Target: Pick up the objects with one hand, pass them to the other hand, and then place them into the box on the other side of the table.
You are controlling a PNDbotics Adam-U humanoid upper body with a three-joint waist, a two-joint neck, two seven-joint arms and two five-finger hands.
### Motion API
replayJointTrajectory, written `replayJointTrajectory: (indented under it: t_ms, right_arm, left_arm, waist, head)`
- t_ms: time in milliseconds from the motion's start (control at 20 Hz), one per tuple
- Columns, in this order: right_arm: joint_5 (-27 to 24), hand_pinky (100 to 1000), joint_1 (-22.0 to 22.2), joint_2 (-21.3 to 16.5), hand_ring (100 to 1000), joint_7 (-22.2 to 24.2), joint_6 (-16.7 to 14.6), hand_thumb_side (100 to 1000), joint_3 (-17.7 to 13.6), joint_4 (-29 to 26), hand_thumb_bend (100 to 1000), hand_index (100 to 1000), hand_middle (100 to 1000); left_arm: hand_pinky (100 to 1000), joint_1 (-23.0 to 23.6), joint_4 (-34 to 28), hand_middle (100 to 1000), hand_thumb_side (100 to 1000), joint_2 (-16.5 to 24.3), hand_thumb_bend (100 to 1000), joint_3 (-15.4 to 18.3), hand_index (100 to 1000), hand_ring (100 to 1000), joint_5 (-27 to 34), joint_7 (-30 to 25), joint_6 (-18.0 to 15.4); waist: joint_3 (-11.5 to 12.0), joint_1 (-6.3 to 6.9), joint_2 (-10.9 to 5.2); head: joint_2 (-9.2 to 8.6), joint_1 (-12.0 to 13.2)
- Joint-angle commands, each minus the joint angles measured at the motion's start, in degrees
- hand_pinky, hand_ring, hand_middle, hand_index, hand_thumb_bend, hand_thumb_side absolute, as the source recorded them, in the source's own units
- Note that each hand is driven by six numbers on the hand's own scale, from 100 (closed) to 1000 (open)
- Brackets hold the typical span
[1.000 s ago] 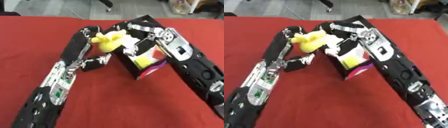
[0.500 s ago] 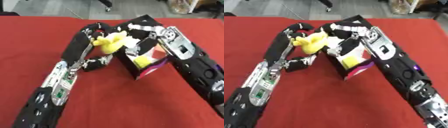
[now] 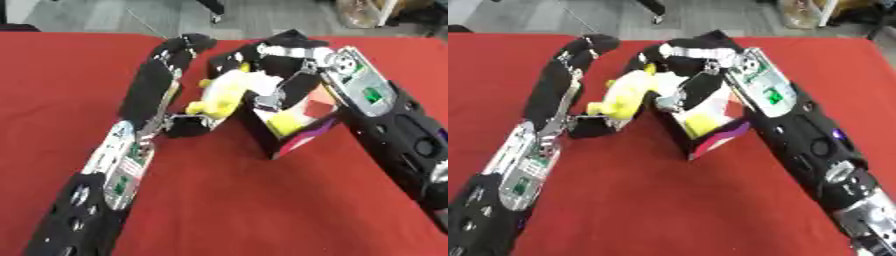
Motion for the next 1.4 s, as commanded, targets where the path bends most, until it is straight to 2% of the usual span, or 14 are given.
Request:
replayJointTrajectory:
  t_ms: [50, 1050, 1400]
  right_arm:
    - [-1.1, 929, -0.8, -0.9, 800, 1.1, -0.3, 217, -1.1, -1.5, 100, 558, 669]
    - [-2.4, 929, -0.7, -1.9, 794, 1.1, 3.6, 208, -4.2, -1.0, 100, 559, 668]
    - [-3.4, 924, 0.1, -4.2, 789, 0.8, 4.9, 202, -9.9, 1.1, 100, 557, 658]
  left_arm:
    - [874, -0.6, -0.1, 774, 444, 1.0, 681, 0.6, 883, 779, -0.7, 0.1, 0.6]
    - [873, 0.1, 0.2, 774, 441, 1.1, 734, 0.7, 880, 782, -2.4, -1.5, -0.1]
    - [869, 0.9, 0.3, 770, 441, 1.9, 729, 1.0, 877, 779, -2.5, -1.2, 0.3]
  waist:
    - [-0.1, -0.43, -0.19]
    - [-0.5, -0.25, -0.18]
    - [-1.3, 0.03, -0.71]
  head:
    - [-0.61, 0.3]
    - [-0.73, 0.4]
    - [-0.4, 0.1]
